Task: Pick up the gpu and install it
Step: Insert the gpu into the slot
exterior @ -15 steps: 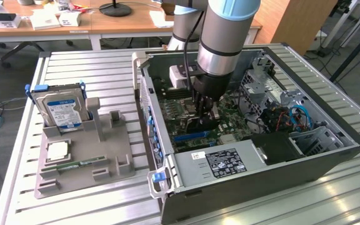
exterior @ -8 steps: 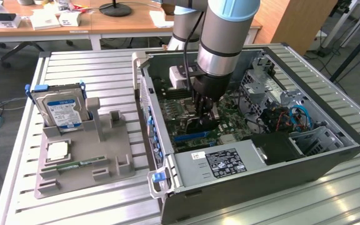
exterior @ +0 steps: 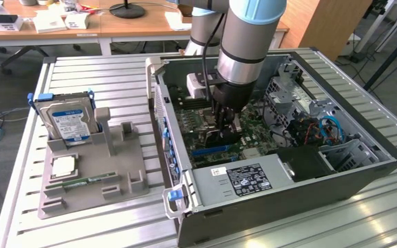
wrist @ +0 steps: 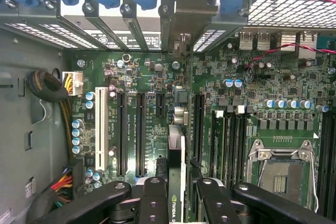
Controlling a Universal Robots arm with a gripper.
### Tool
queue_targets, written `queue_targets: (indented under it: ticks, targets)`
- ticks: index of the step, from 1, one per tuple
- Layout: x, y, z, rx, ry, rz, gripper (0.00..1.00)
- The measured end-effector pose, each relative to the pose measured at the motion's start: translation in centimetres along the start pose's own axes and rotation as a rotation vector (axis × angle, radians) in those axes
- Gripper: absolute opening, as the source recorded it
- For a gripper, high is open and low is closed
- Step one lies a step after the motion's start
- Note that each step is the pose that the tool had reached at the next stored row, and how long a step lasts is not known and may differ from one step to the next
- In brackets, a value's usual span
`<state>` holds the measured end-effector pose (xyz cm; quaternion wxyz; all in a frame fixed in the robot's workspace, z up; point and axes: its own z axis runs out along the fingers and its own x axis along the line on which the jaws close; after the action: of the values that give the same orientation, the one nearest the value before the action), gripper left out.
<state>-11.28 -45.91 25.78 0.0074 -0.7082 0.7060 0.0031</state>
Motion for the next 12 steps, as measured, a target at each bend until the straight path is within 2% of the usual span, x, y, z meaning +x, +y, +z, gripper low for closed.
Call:
queue_targets:
  ticks: [12]
  targets:
    - [0.0, 0.02, 0.16, 0.0, 0.0, 0.0, 0.26]
